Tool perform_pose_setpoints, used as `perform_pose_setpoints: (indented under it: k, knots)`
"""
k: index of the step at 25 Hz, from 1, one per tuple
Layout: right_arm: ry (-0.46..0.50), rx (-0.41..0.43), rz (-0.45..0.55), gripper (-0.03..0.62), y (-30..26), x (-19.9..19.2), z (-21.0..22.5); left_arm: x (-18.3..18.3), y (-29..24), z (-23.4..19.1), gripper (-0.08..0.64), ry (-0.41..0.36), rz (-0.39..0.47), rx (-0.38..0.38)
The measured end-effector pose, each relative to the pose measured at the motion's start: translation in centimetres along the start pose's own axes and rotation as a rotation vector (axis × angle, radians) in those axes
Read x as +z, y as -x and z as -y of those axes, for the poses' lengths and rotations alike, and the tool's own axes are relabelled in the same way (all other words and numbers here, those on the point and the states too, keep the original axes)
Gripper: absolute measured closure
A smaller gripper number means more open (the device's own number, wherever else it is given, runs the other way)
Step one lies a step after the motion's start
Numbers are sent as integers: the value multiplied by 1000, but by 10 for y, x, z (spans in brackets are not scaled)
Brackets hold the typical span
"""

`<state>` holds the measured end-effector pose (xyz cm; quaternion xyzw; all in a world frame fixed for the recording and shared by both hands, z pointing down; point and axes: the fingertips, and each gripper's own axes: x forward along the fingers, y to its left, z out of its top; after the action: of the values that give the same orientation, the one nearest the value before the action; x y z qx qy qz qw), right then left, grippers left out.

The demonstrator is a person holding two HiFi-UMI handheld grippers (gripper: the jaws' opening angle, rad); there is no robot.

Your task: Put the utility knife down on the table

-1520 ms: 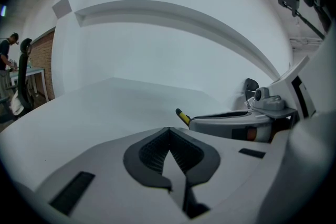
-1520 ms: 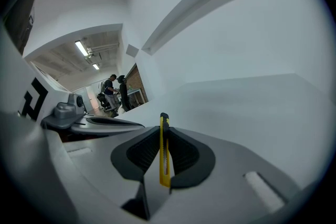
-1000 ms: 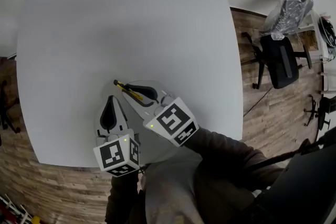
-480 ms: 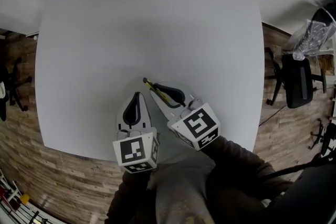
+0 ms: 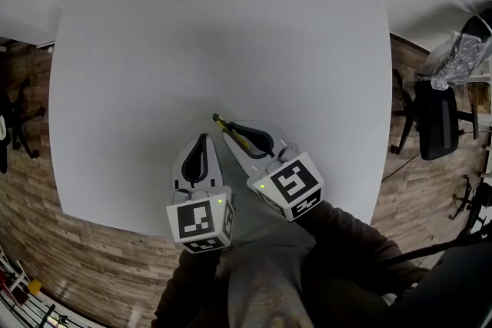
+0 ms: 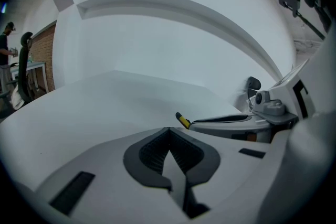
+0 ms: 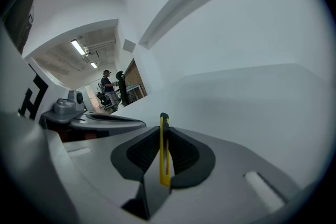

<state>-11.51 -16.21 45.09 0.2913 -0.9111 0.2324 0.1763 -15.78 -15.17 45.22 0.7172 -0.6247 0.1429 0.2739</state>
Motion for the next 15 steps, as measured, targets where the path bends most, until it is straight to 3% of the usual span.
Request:
perform_pose_setpoints:
  k: [15]
  knots:
    - [-11,-8,-18,538,-7,-11,4,-7,-6,-6,558,8,-16,4]
